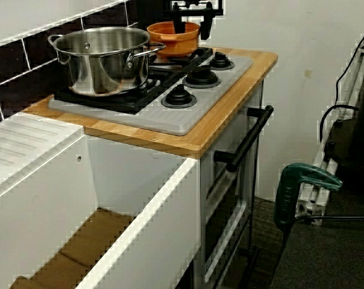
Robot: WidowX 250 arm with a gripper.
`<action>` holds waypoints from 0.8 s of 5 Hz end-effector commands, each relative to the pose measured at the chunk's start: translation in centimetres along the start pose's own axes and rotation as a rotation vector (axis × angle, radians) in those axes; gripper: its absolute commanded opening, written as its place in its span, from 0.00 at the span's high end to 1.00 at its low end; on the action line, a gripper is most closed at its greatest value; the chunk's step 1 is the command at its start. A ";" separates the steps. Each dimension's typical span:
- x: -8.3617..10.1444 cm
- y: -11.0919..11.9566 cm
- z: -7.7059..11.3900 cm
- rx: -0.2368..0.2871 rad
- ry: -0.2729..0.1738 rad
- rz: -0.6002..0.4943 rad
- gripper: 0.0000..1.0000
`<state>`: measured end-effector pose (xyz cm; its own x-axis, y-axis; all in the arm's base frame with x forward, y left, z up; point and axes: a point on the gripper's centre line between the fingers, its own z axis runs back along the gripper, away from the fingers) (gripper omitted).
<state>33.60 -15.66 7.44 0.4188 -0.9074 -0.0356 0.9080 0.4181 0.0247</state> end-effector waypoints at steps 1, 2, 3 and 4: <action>-1.1 0.2 0.6 0.047 -0.023 -0.012 1.00; -1.6 0.3 1.1 0.051 -0.034 -0.014 1.00; -1.9 1.0 2.9 0.052 -0.059 -0.007 1.00; -0.6 2.0 4.4 0.036 -0.058 -0.002 1.00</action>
<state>34.62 -15.23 10.24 0.4208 -0.9071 -0.0117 0.9068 0.4203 0.0327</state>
